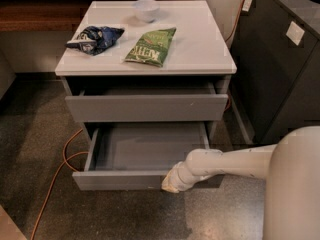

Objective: Close middle drawer

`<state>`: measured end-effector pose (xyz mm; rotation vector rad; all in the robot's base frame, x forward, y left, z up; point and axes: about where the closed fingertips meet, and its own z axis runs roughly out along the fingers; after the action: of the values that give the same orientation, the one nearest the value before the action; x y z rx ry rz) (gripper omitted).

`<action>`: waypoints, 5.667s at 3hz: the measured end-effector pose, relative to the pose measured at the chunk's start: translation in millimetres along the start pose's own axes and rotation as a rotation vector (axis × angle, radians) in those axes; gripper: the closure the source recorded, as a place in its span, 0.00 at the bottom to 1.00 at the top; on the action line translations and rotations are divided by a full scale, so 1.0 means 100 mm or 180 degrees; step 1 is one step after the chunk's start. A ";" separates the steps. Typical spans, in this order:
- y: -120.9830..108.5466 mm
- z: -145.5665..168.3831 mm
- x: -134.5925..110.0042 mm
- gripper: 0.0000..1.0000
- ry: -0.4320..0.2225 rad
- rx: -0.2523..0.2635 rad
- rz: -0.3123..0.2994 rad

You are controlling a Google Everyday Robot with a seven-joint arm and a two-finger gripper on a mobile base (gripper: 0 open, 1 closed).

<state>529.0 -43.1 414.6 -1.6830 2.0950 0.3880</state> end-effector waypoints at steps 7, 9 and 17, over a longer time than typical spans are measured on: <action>-1.11 0.06 -0.07 1.00 -0.0426 0.0299 0.0115; -1.41 0.16 -0.11 1.00 -0.0421 0.0447 0.0061; -0.83 -0.04 -0.42 1.00 -0.0730 0.0135 -0.0295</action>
Offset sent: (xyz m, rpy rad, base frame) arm 0.0746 -0.0173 0.0137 0.1037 -0.0951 -0.0225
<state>616.9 -28.2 442.3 -1.6212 1.8412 0.4797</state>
